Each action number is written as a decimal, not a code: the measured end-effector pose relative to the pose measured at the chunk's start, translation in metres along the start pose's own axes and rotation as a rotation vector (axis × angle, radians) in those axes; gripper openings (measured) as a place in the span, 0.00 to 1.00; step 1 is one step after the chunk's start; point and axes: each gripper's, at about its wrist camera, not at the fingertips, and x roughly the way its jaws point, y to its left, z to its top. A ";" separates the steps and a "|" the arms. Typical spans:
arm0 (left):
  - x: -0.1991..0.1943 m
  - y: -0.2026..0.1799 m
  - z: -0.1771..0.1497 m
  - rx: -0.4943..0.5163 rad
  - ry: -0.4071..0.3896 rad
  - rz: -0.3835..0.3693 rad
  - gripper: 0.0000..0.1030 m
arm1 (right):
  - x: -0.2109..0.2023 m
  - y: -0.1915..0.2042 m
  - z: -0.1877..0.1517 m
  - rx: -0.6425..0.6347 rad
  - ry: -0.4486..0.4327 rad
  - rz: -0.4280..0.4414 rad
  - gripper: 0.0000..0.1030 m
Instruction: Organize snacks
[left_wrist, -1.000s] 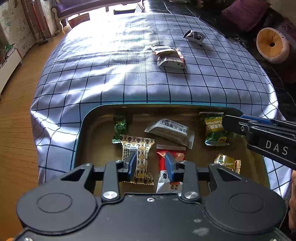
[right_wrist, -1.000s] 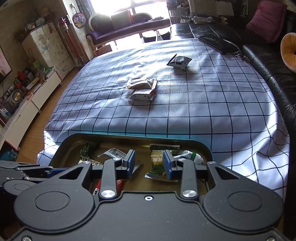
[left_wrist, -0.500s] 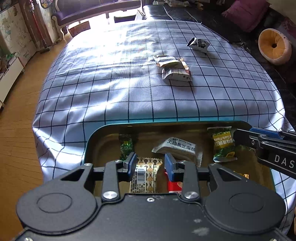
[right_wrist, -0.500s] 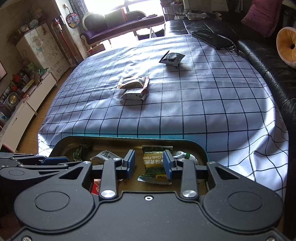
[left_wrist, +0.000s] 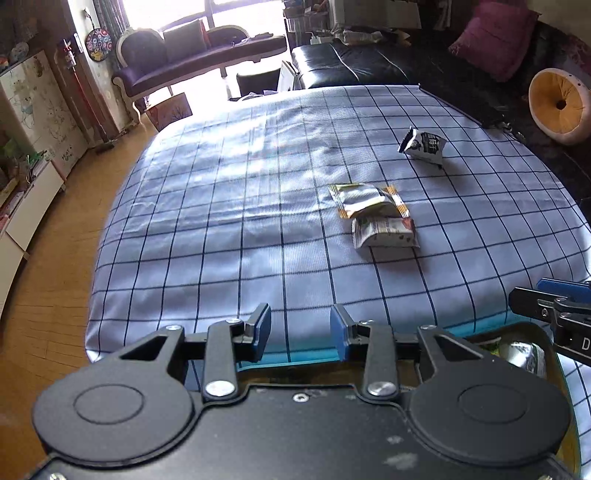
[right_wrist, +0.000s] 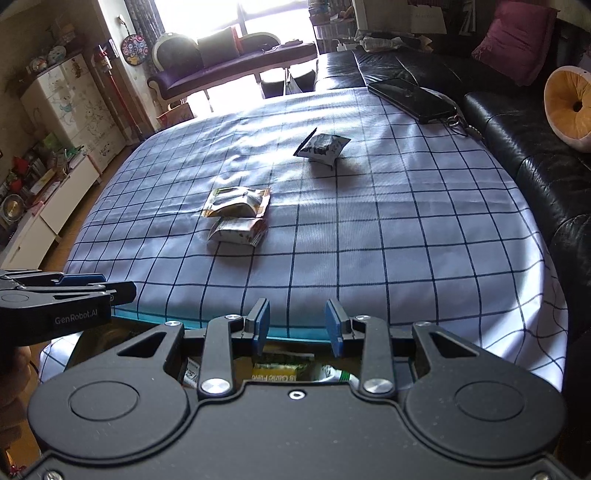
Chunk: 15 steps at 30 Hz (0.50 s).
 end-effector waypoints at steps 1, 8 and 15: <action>0.003 0.001 0.005 -0.002 -0.008 0.000 0.38 | 0.003 -0.001 0.003 0.001 -0.002 -0.003 0.42; 0.034 0.004 0.038 -0.005 -0.038 0.017 0.40 | 0.023 -0.009 0.026 0.010 -0.013 -0.019 0.42; 0.069 0.007 0.059 -0.018 -0.077 0.018 0.40 | 0.045 -0.016 0.046 0.007 -0.033 -0.043 0.42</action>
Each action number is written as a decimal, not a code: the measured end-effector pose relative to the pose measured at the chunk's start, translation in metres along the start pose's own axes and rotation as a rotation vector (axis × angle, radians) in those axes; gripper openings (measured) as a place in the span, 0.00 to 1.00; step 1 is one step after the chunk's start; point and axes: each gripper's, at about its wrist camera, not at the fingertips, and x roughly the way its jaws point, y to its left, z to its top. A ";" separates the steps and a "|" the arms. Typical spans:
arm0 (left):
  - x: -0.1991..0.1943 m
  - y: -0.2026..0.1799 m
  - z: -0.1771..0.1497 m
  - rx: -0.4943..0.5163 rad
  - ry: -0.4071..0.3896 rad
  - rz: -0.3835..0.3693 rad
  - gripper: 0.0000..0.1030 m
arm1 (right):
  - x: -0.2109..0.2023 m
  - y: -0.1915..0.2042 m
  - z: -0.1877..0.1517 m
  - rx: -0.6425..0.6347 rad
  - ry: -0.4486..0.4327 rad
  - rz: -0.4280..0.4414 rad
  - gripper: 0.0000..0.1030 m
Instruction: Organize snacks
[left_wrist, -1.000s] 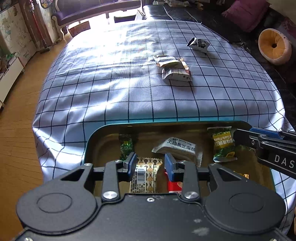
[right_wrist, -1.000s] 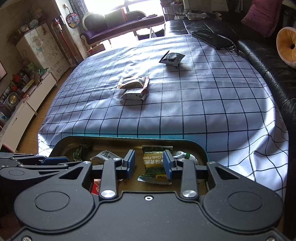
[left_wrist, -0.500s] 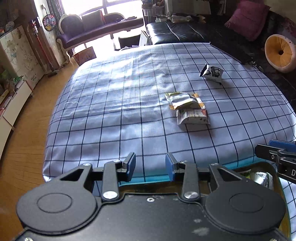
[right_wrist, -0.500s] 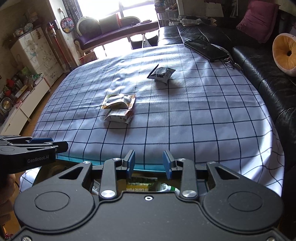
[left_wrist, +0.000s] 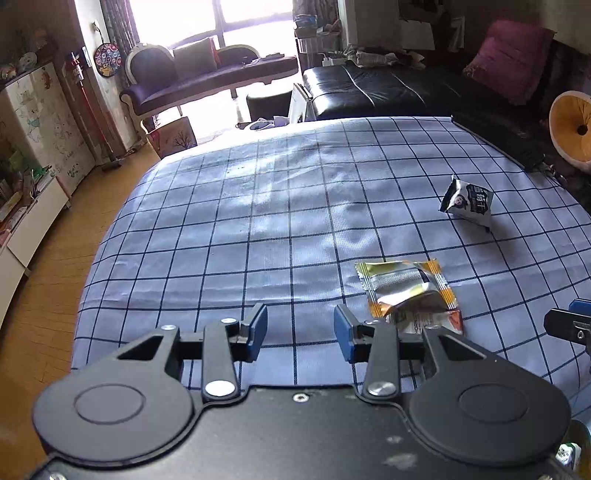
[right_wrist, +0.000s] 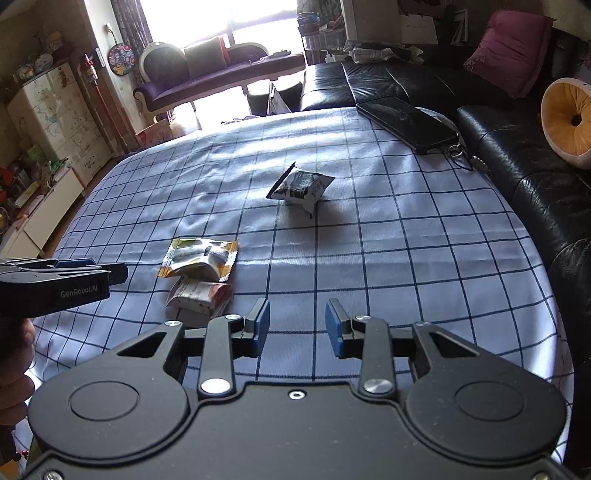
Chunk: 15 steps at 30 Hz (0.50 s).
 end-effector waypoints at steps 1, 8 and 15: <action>0.003 -0.001 0.000 0.004 -0.001 -0.014 0.40 | 0.003 -0.001 0.002 -0.001 0.001 0.002 0.42; 0.019 -0.017 -0.007 0.061 0.001 -0.105 0.40 | 0.026 -0.003 0.010 -0.020 0.013 0.000 0.42; 0.041 -0.036 -0.002 0.111 -0.022 -0.103 0.41 | 0.044 -0.005 0.013 -0.023 0.022 -0.006 0.42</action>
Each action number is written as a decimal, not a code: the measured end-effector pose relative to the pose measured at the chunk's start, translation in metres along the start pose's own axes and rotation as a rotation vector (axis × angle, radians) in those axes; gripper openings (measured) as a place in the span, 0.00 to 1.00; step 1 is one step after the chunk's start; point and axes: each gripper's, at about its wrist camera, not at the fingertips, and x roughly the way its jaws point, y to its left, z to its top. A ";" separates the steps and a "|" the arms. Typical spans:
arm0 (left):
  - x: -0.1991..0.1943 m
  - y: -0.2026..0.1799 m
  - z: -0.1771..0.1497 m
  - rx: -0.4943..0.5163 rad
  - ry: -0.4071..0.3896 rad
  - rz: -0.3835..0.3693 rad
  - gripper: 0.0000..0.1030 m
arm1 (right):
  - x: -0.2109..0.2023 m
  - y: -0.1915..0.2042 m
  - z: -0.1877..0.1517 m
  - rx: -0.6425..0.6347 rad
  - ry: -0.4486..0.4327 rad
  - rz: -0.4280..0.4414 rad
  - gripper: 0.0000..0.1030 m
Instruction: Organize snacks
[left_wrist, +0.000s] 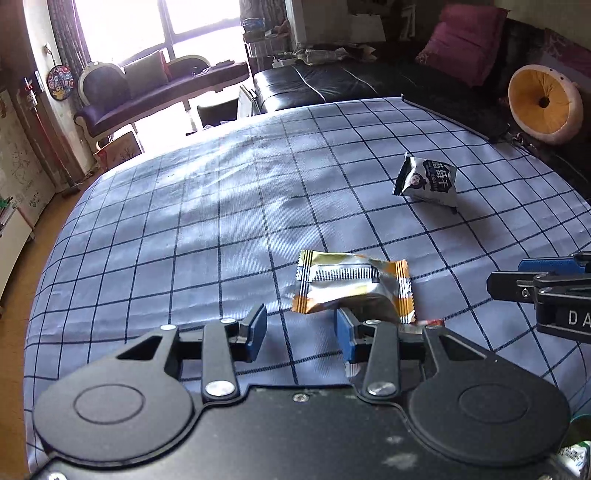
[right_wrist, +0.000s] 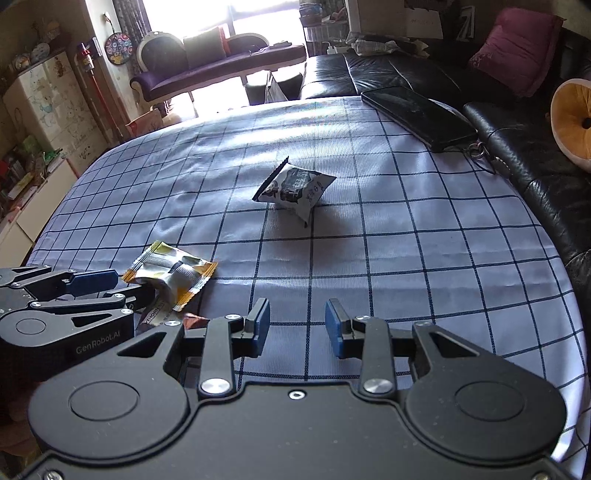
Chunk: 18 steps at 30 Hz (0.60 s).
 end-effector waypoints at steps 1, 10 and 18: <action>0.003 -0.001 0.003 -0.003 -0.003 -0.001 0.41 | 0.001 0.000 0.001 -0.002 -0.004 -0.001 0.42; 0.037 0.007 0.036 -0.045 -0.025 0.076 0.45 | 0.000 0.011 0.002 -0.078 -0.019 0.081 0.42; 0.064 0.025 0.058 -0.104 -0.068 0.127 0.64 | -0.005 0.032 -0.005 -0.175 -0.034 0.153 0.42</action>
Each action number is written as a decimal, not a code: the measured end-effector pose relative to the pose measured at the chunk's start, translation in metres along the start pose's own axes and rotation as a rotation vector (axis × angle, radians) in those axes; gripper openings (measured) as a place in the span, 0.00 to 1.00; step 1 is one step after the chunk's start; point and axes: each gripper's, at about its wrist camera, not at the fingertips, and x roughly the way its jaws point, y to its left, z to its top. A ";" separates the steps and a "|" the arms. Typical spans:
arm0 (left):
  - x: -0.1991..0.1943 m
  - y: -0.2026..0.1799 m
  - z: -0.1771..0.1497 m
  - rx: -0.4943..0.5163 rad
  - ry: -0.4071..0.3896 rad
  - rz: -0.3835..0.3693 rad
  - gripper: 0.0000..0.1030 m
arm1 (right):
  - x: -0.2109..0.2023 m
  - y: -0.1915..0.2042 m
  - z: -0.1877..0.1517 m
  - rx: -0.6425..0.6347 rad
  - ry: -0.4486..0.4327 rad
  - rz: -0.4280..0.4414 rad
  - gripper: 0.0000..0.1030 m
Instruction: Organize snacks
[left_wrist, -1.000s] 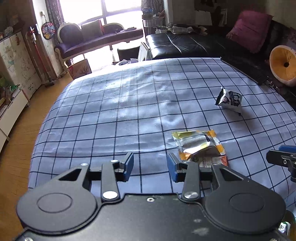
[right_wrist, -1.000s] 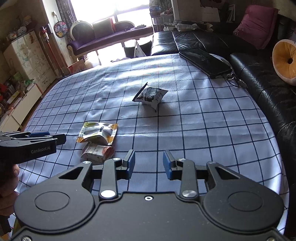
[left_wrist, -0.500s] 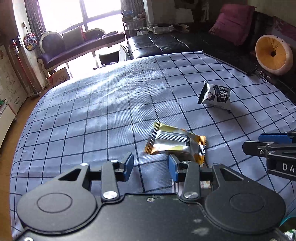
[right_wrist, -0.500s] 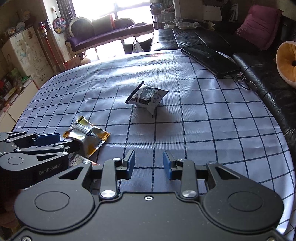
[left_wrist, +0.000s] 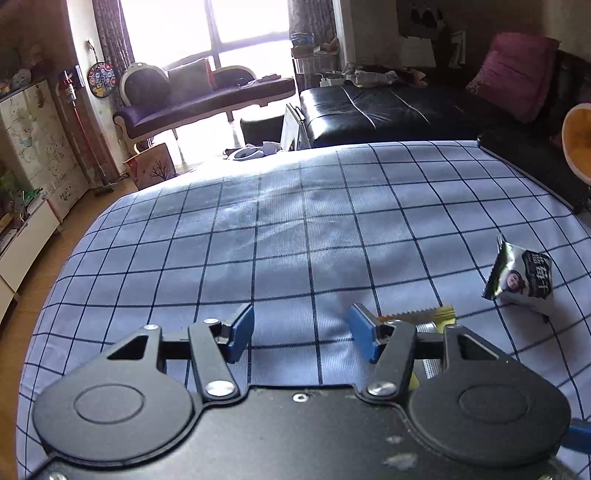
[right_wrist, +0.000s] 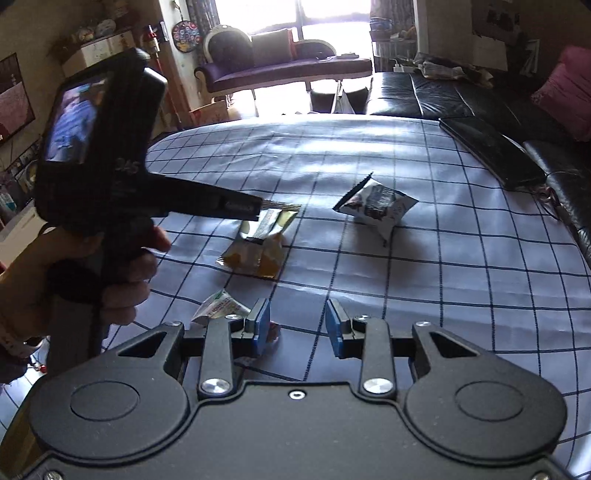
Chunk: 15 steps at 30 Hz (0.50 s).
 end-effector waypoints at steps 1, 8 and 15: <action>0.003 0.001 0.001 -0.001 -0.009 0.007 0.67 | -0.001 0.002 -0.001 -0.011 -0.005 0.012 0.42; 0.018 0.000 -0.002 0.006 -0.131 0.085 0.95 | 0.006 0.030 -0.008 -0.196 -0.012 0.037 0.42; 0.031 0.018 -0.001 -0.115 -0.094 0.023 1.00 | 0.016 0.040 -0.010 -0.279 -0.011 0.007 0.43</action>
